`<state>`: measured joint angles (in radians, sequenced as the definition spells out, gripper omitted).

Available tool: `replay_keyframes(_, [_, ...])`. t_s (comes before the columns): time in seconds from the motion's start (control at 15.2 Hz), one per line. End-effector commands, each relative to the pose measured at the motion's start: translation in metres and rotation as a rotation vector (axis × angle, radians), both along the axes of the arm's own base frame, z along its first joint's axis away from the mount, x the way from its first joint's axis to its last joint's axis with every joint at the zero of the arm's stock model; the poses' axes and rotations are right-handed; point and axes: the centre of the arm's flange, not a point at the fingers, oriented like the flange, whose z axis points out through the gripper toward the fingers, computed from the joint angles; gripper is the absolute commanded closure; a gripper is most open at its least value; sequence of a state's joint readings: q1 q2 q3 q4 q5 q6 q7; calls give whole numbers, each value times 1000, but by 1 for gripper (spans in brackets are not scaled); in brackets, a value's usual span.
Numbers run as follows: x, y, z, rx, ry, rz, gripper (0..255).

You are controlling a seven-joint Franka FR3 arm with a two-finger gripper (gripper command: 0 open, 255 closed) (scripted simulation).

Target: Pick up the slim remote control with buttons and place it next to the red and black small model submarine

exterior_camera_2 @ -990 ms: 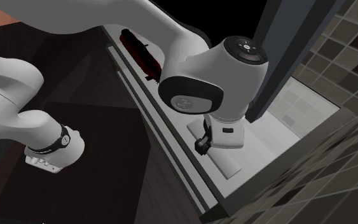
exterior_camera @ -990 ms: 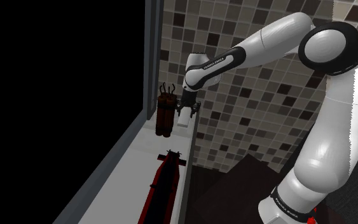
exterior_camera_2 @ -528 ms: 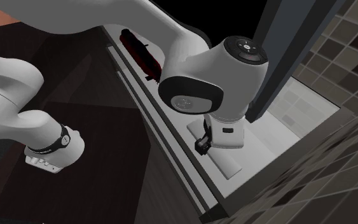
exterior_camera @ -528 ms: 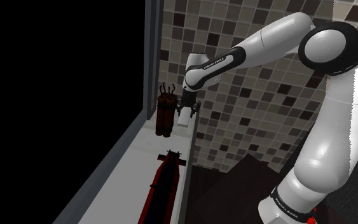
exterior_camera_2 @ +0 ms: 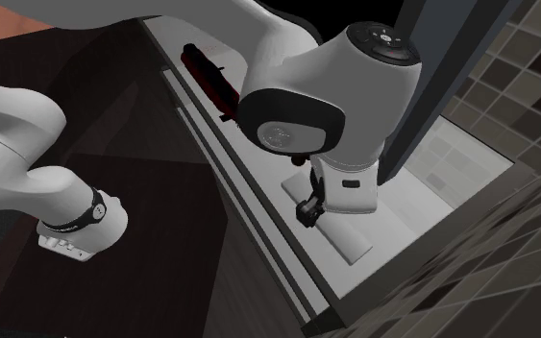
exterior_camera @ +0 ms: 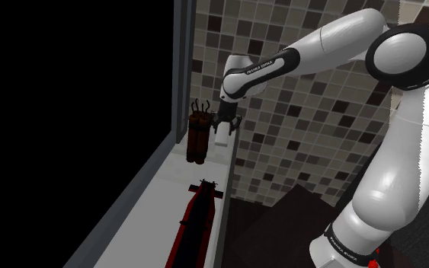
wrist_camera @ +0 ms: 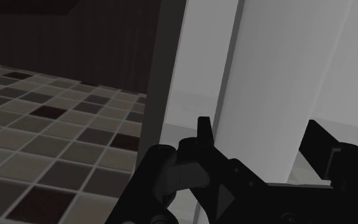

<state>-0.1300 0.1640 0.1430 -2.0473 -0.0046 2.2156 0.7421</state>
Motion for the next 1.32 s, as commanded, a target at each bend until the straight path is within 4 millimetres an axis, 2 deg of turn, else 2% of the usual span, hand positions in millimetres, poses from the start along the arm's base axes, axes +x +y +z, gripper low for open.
replay_keyframes(0.0, [0, 0, 11, 0, 0, 0, 255])
replay_keyframes(1.25, [0, 0, 111, 0, 0, 0, 255])
